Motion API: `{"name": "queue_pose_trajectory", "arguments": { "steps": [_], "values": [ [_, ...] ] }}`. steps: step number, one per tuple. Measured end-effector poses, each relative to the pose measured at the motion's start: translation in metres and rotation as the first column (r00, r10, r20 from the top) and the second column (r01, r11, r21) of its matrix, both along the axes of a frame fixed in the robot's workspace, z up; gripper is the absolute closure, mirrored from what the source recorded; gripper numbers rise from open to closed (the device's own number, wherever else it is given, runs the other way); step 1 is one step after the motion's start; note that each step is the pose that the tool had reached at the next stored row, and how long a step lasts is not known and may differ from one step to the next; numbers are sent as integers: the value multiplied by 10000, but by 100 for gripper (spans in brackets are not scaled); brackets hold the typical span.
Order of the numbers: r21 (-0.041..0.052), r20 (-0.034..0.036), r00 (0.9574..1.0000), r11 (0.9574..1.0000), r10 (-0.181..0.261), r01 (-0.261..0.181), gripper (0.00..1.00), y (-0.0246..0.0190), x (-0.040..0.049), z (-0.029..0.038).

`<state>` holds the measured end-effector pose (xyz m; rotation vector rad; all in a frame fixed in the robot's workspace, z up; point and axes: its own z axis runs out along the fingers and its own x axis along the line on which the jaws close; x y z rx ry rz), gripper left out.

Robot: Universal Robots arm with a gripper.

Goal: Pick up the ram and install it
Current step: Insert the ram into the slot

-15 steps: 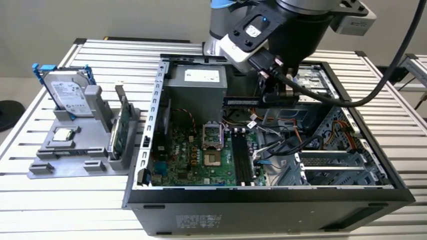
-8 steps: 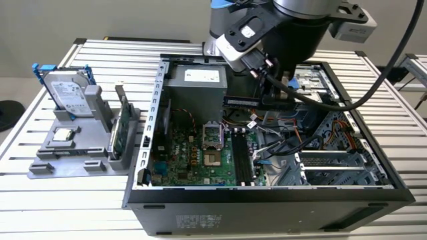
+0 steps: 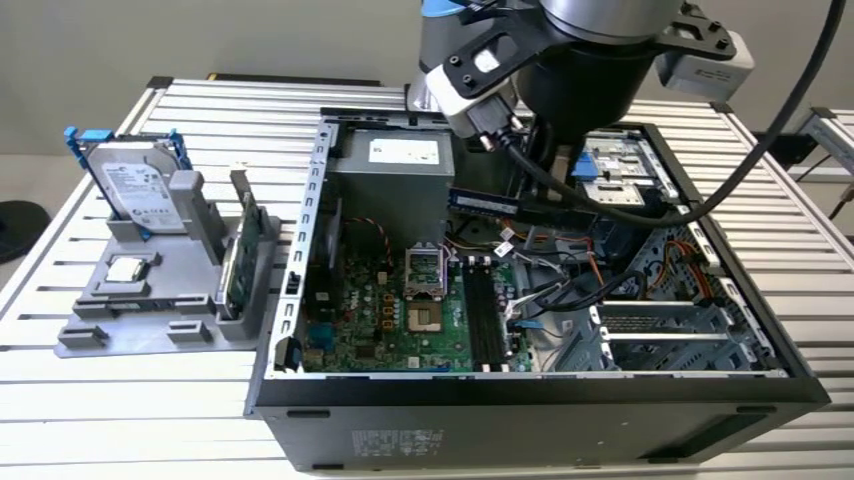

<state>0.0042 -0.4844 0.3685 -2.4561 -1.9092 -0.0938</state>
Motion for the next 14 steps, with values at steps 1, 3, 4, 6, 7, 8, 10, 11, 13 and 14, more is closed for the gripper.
{"name": "queue_pose_trajectory", "arguments": {
  "steps": [1,3,4,6,7,8,10,11,13,14],
  "values": [
    [-1,-1,9998,9998,-174,174,100,0,0,-3],
    [0,0,9985,9985,-540,540,100,0,0,-11],
    [-1,0,9974,9974,-716,716,100,0,0,-15],
    [0,0,9944,9944,-1060,1060,100,0,0,-22],
    [1,0,9923,9923,-1242,1242,100,0,0,-26],
    [0,0,9901,9901,-1406,1406,100,0,0,-30],
    [0,0,9853,9853,-1707,1707,100,0,0,-40],
    [1,0,9829,9829,-1841,1841,100,0,0,-47],
    [-1,-1,9775,9775,-2107,2107,100,0,0,-59],
    [-1,0,9749,9749,-2226,2226,100,1,0,-64]
  ]
}}
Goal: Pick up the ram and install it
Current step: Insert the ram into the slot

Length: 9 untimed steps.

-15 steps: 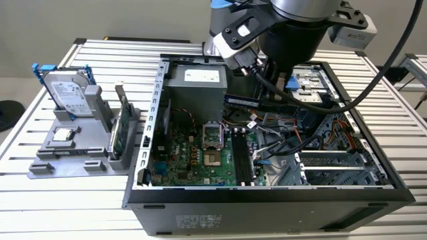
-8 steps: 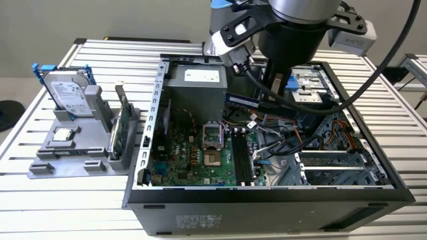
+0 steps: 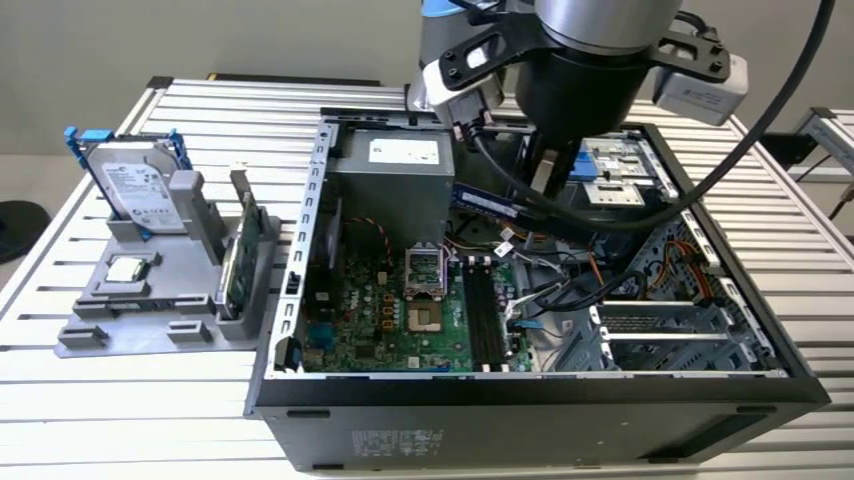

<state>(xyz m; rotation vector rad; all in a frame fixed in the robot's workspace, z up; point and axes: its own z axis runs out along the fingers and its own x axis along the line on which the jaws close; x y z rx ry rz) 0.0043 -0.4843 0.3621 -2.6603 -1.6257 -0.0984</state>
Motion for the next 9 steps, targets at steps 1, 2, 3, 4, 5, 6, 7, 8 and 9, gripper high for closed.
{"name": "queue_pose_trajectory", "arguments": {
  "steps": [1,2,3,4,5,6,7,8,9],
  "values": [
    [0,0,9999,9999,-118,118,100,1,0,-5],
    [1,0,9997,9997,-233,233,100,1,0,-9],
    [1,0,9994,9994,-346,346,100,1,0,-13],
    [1,0,9989,9989,-464,464,100,1,0,-16],
    [1,0,9983,9983,-584,584,100,2,0,-20],
    [2,0,9976,9976,-694,694,100,2,0,-24],
    [1,0,9967,9967,-807,807,100,2,0,-27],
    [1,0,9958,9958,-921,921,100,2,0,-30],
    [1,0,9946,9946,-1033,1033,100,2,0,-33]
  ]
}}
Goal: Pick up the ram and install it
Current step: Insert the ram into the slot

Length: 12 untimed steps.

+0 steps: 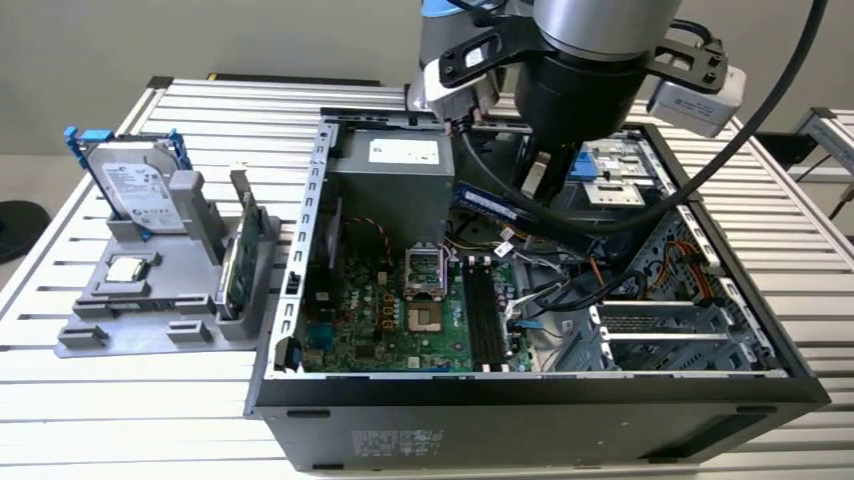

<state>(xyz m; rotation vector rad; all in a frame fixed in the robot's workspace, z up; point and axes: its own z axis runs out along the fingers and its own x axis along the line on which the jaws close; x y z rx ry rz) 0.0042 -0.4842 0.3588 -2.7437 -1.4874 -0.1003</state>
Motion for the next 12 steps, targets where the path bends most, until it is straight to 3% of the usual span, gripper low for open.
{"name": "queue_pose_trajectory", "arguments": {
  "steps": [6,12],
  "values": [
    [-1,0,9977,9977,-675,675,100,0,0,-20],
    [0,0,9889,9889,-1489,1489,100,0,0,-46]
  ]
}}
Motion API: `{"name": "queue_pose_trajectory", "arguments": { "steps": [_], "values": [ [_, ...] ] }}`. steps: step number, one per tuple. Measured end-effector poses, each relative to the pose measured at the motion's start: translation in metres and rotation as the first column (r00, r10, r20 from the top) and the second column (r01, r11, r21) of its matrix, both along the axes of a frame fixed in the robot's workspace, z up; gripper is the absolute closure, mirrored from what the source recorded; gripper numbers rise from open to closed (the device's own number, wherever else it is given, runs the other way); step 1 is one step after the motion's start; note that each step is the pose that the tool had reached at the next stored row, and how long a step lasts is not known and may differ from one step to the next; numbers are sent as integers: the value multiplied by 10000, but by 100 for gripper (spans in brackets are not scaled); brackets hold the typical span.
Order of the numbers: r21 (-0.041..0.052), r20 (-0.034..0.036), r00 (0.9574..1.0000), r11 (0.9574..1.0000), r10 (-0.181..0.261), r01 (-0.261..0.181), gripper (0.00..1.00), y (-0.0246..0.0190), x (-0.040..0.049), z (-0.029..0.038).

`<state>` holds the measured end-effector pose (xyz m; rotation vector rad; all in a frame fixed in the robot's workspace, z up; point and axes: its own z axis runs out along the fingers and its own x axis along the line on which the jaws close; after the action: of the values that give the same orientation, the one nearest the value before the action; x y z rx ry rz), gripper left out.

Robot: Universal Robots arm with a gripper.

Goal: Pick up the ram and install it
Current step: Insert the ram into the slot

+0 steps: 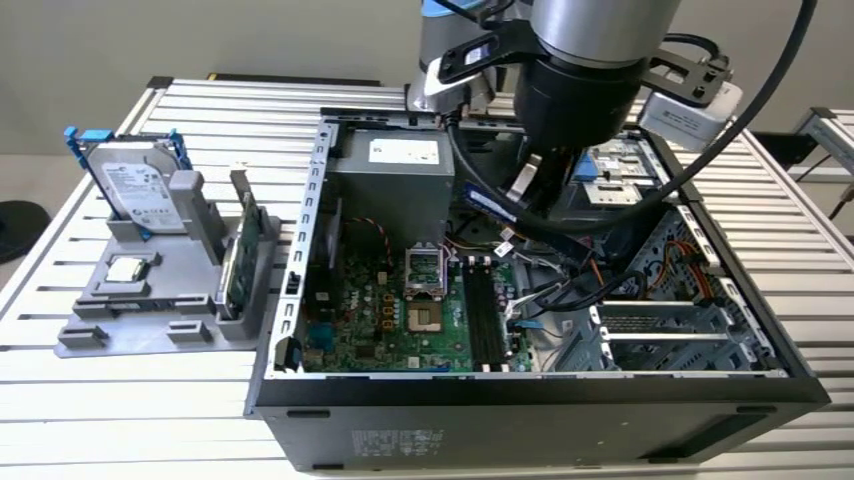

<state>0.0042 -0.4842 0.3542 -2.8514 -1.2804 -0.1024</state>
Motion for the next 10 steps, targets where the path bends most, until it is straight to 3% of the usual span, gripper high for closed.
{"name": "queue_pose_trajectory", "arguments": {
  "steps": [5,10],
  "values": [
    [-2,-1,9980,9980,-625,625,100,0,0,-24],
    [-2,-1,9934,9934,-1143,1143,100,1,0,-50]
  ]
}}
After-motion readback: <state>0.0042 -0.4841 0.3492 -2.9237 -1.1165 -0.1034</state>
